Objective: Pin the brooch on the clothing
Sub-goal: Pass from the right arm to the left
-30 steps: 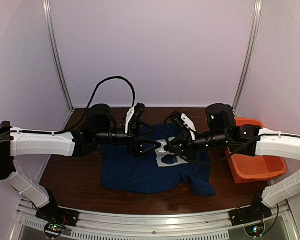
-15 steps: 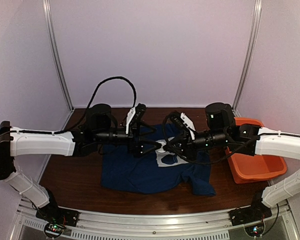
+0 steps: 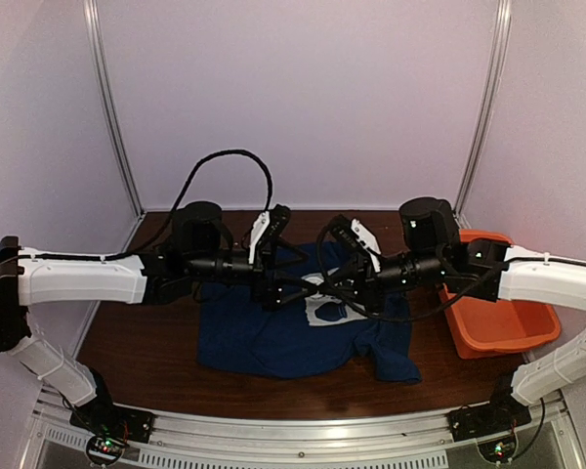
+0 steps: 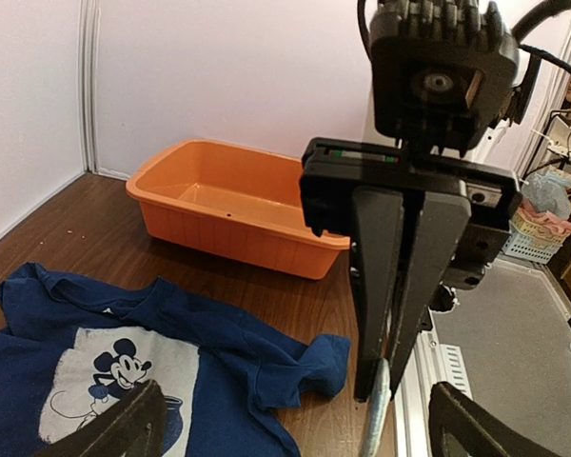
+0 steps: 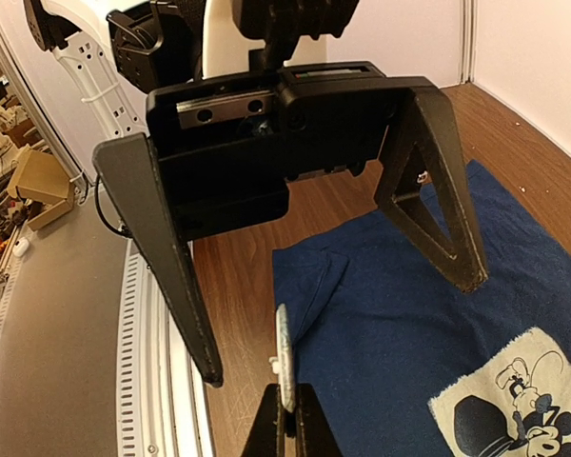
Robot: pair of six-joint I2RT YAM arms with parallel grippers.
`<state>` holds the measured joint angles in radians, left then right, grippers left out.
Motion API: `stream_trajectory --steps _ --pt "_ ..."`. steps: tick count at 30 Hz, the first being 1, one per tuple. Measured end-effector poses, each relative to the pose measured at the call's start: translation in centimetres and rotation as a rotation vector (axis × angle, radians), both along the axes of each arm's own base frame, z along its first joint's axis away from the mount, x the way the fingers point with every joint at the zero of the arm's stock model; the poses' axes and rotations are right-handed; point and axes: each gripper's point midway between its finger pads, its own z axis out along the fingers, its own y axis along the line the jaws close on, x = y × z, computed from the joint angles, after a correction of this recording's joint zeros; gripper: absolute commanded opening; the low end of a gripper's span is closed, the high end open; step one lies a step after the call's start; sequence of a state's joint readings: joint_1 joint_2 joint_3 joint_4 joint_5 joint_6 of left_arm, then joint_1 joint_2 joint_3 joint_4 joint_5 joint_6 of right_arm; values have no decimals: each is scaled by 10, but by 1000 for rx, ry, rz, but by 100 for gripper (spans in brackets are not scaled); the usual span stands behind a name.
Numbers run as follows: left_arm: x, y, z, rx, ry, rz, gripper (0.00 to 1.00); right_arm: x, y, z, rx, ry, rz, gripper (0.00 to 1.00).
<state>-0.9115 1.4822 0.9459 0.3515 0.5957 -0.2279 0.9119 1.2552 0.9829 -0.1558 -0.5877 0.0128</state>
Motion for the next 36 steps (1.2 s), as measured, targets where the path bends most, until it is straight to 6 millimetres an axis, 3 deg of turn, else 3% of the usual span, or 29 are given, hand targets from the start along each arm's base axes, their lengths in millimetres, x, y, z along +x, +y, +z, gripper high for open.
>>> stream_trajectory --steps 14,24,36 --pt "-3 -4 -3 23 -1 -33 97 -1 1 -8 -25 -5 19 0" --pt "-5 -7 -4 43 -1 -53 88 -3 0 -9 -34 -9 28 0" --pt "-6 -7 -3 72 -31 -66 72 -1 -10 6 -27 -75 -1 0"
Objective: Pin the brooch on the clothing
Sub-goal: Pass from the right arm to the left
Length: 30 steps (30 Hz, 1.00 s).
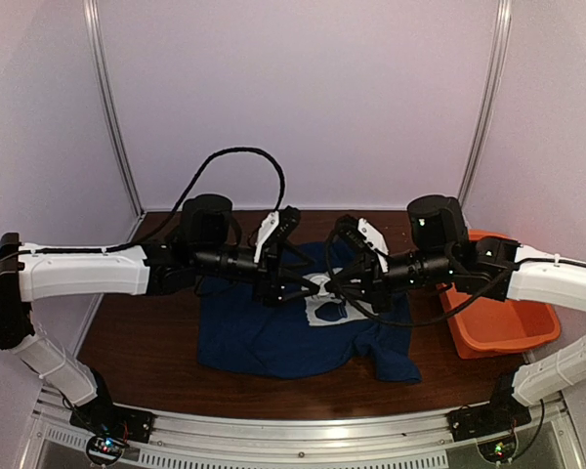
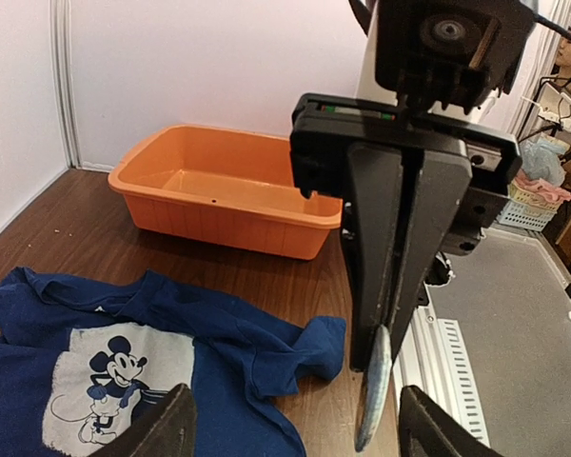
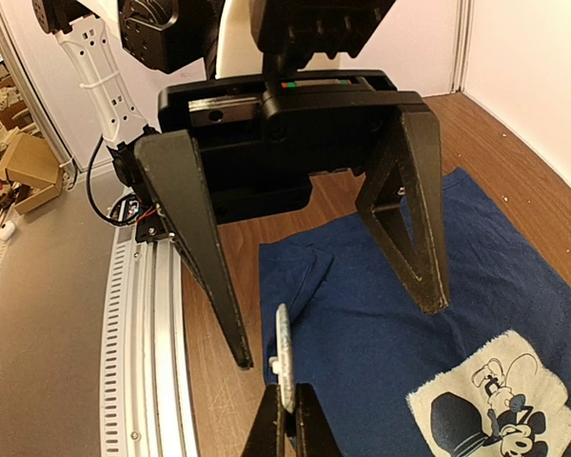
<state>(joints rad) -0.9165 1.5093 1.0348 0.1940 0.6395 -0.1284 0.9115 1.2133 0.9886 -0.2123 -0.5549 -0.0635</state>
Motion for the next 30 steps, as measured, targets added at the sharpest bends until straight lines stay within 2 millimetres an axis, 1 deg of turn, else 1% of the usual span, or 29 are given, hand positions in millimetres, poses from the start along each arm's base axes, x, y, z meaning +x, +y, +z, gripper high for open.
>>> stream_trajectory --steps 5,11,12,18,22,23,24,26,27,28,30 --pt "-1 0 -1 8 -4 -8 64 1 -1 -1 -8 -8 -4 0" --pt "-5 1 -3 16 2 -28 47 0 -4 -7 -27 -3 -9 0" --pt "-6 1 -3 18 5 -31 43 0 -4 -7 -29 -3 -10 0" --pt "-8 -2 -2 16 8 -57 22 1 -5 -7 -29 -6 -12 0" --pt "-9 -5 -1 12 16 -82 0 3 -6 -7 -31 -9 -23 0" --pt "-10 -6 -2 13 21 -89 0 4 -6 -7 -32 -9 -28 1" --pt "-11 -6 -2 13 21 -95 0 5 -7 -8 -36 -8 -32 7" --pt "-12 -6 -3 12 22 -103 0 5 -7 -9 -37 -4 -35 22" --pt "-12 -6 -3 13 24 -102 0 6 -7 -9 -38 -14 -32 28" --pt "-12 -6 -3 14 24 -102 0 5 -7 -9 -37 -9 -34 31" --pt "-12 -6 -4 14 26 -101 0 5 -8 -8 -35 -10 -35 32"
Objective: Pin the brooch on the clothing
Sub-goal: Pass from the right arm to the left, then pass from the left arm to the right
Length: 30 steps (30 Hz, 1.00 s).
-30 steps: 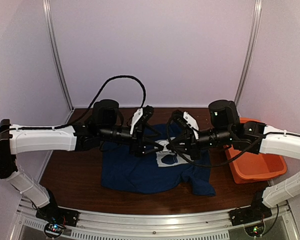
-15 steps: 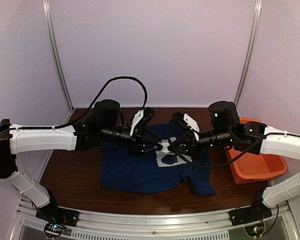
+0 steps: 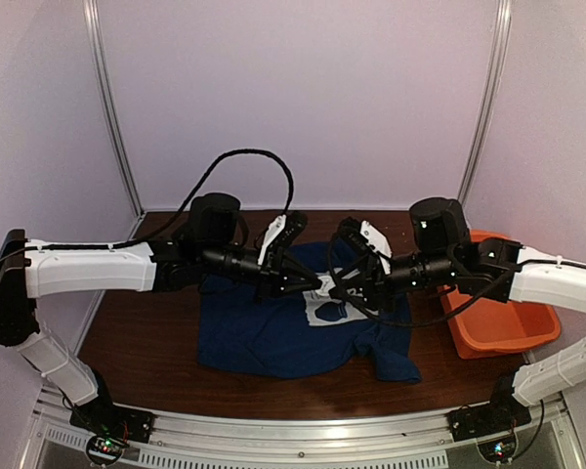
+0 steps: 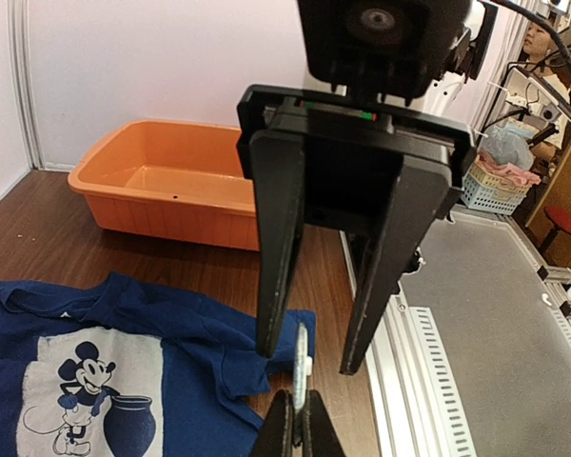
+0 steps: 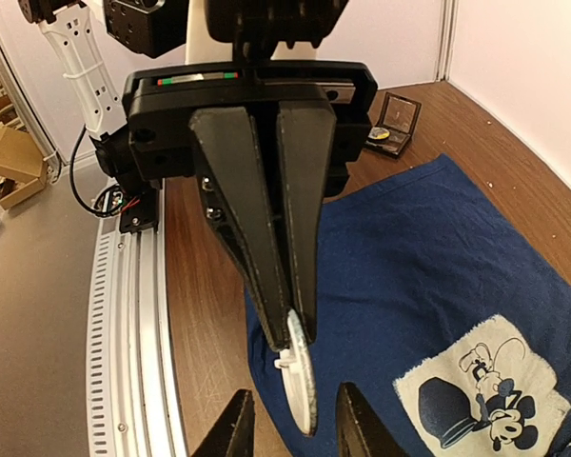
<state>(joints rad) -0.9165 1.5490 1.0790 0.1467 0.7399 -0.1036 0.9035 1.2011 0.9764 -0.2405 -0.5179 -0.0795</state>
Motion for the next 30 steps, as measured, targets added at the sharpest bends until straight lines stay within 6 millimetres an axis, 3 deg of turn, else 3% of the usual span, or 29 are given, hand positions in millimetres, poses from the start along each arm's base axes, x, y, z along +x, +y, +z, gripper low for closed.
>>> stream_trajectory --steps 9,15,30 --pt "0 0 0 -1 8 2 0 -3 -12 -7 29 17 -30 30" --pt "0 0 2 -6 8 3 0 3 -11 2 73 25 -52 29" --pt "0 0 2 -6 11 5 0 4 -1 0 109 75 -36 4"
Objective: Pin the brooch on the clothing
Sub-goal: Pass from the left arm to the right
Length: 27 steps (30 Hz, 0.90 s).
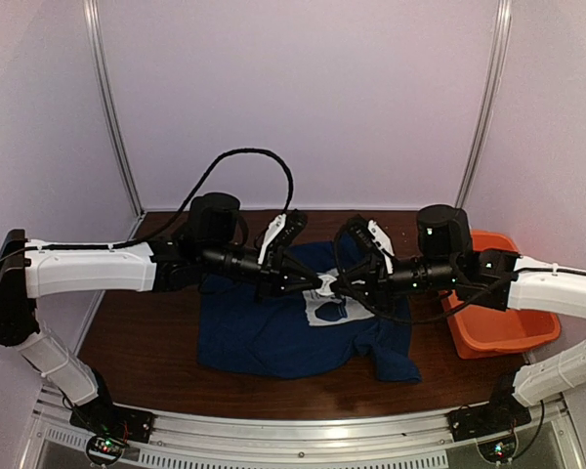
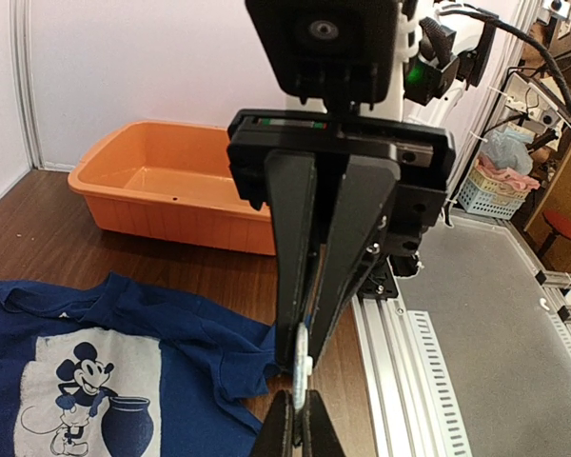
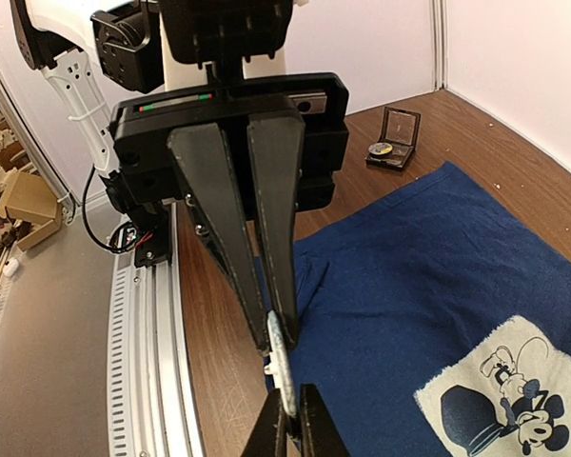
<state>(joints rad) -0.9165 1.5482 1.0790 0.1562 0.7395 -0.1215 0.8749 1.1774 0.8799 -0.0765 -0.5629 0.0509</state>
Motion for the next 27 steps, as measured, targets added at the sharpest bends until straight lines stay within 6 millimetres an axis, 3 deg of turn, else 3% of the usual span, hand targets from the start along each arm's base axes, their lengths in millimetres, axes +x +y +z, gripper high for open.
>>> stream_trajectory --steps 7,15,25,27 --pt "0 0 0 0 0 2 0 -1 -1 -1 4 7 7 12" --pt "0 0 -1 2 0 3 0 -1 -1 -1 4 8 11 0" --pt "0 1 0 -1 1 4 0 -4 -1 -2 4 18 28 0" --pt "0 1 0 -2 4 6 7 -4 -1 -2 5 18 28 0"
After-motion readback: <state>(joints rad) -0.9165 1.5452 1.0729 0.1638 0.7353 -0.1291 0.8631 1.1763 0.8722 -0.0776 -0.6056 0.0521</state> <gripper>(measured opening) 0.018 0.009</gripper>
